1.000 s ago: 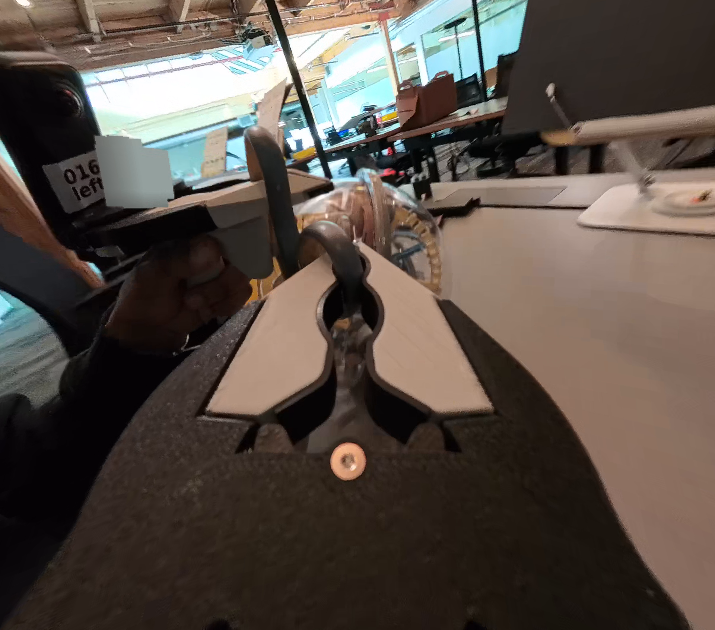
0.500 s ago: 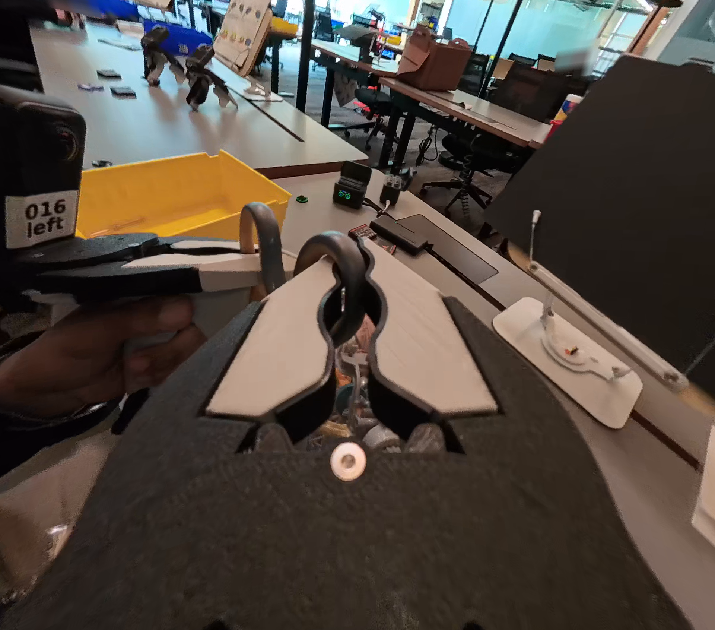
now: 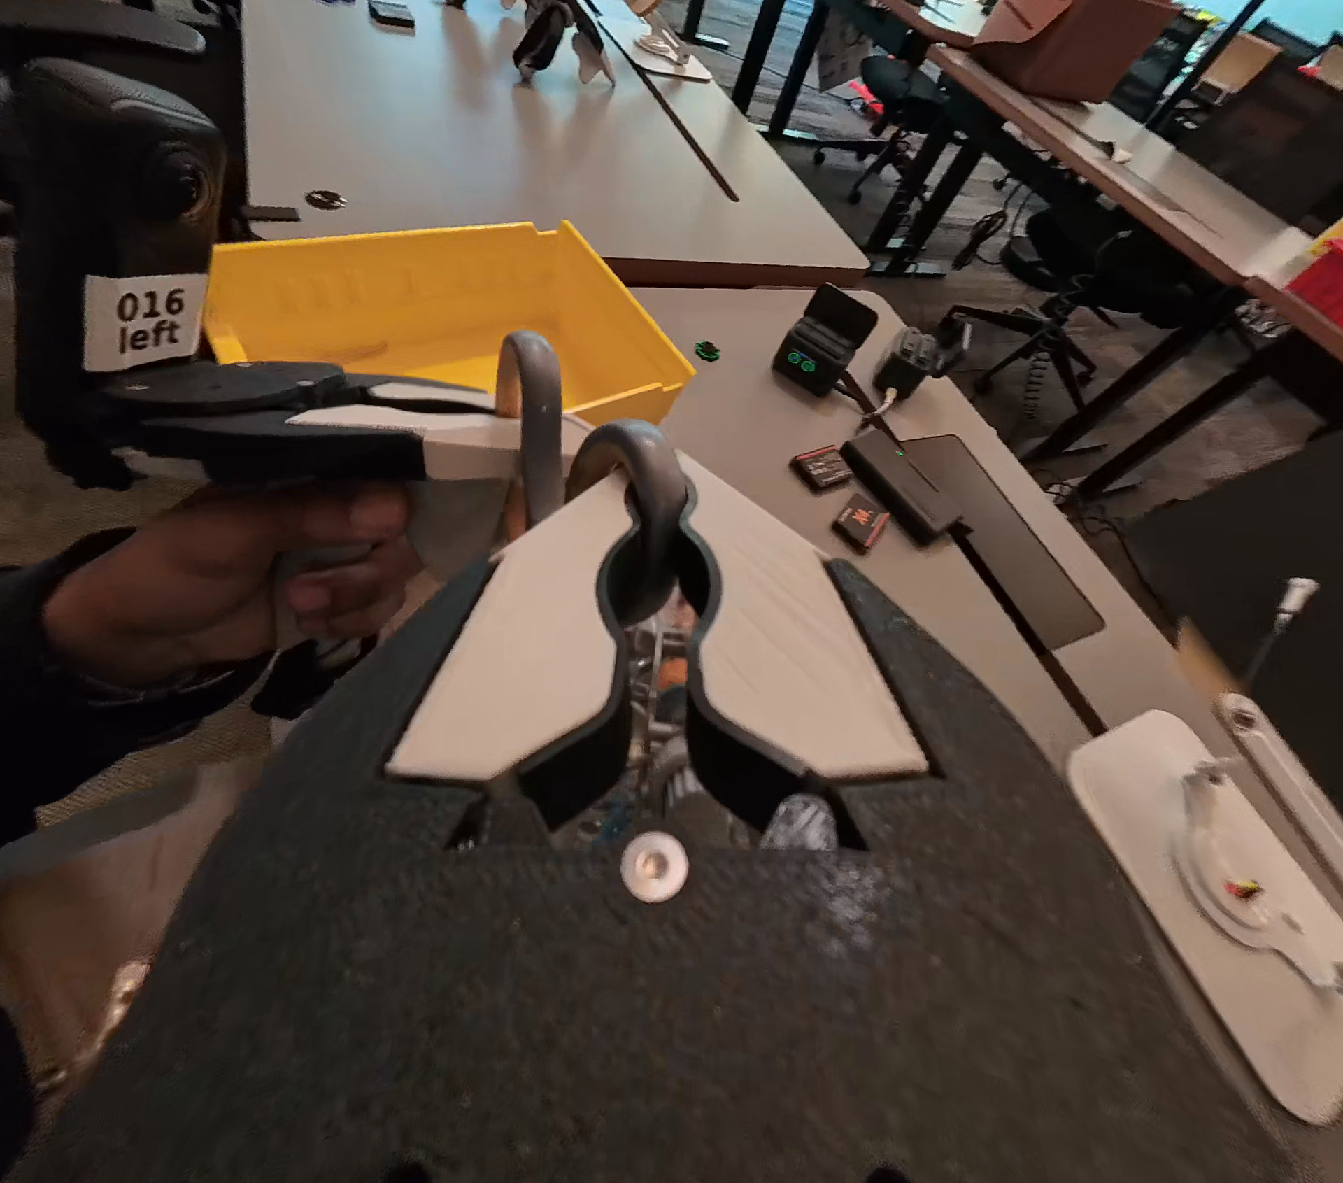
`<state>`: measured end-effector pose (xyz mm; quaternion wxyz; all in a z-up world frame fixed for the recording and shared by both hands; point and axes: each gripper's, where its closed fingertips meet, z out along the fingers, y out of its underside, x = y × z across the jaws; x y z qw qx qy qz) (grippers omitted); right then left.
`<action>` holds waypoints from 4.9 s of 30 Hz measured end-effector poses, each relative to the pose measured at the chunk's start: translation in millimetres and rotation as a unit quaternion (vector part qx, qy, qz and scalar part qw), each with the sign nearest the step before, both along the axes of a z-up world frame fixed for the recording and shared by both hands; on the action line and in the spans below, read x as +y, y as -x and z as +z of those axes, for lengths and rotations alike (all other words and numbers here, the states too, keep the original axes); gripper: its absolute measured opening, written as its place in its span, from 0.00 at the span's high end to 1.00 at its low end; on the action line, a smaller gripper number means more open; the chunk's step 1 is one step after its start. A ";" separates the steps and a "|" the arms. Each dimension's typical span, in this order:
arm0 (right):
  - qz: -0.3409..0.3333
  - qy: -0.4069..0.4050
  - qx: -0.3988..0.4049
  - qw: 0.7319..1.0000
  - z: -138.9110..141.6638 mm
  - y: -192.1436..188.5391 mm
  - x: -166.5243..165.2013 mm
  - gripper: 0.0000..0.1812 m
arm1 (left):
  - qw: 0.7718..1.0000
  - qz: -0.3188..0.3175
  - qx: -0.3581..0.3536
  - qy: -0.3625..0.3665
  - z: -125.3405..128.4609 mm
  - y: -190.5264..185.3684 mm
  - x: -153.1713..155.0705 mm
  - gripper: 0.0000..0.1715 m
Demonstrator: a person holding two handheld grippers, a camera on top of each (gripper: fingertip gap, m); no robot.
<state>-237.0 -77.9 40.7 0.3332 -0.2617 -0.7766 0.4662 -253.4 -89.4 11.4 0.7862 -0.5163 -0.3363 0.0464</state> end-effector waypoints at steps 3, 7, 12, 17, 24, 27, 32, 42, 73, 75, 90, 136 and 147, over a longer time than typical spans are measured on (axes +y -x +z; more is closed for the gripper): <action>0.018 0.038 -0.020 0.999 -8.6 -2.3 -3.6 1.00 | 1.000 0.006 0.021 0.016 2.0 3.5 -9.4 1.00; 0.034 0.098 -0.029 0.994 -16.7 -11.8 0.5 1.00 | 0.999 0.010 0.035 0.034 0.1 6.5 -12.8 1.00; 0.020 0.145 0.003 0.989 -24.4 -25.1 21.1 1.00 | 0.994 -0.021 0.059 0.084 -10.1 0.2 0.3 1.00; 0.018 0.175 0.025 0.984 -31.0 -39.9 34.0 1.00 | 0.991 -0.041 0.074 0.104 -16.2 -9.0 15.3 1.00; -0.004 0.212 0.049 0.976 -39.3 -49.8 46.6 1.00 | 0.981 -0.047 0.108 0.153 -22.1 -22.6 33.3 1.00; -0.008 0.233 0.048 0.971 -41.7 -51.6 51.7 1.00 | 0.980 -0.053 0.111 0.159 -24.9 -26.4 39.5 1.00; -0.015 0.227 0.052 0.972 -44.9 -53.7 53.9 1.00 | 0.980 -0.056 0.102 0.159 -28.0 -28.5 45.4 1.00; -0.021 0.229 0.041 0.972 -46.4 -51.1 57.2 1.00 | 0.981 -0.040 0.099 0.161 -27.9 -30.0 50.3 1.00; -0.024 0.151 0.014 0.988 -48.3 -41.7 47.5 1.00 | 0.981 -0.039 0.096 0.163 -28.4 -23.6 49.4 1.00; -0.018 0.144 0.017 0.989 -47.5 -41.7 45.5 1.00 | 0.982 -0.026 0.104 0.158 -26.7 -22.5 46.6 1.00; -0.029 0.182 0.016 0.983 -55.3 -59.9 75.4 1.00 | 0.984 -0.035 0.087 0.152 -33.6 -11.5 38.9 1.00; -0.032 0.202 0.060 0.977 -61.4 -64.7 69.1 1.00 | 0.966 -0.038 0.158 0.199 -32.2 -44.8 68.0 1.00; -0.027 0.189 0.033 0.981 -59.3 -63.6 68.2 1.00 | 0.966 -0.034 0.156 0.205 -30.1 -46.9 68.9 1.00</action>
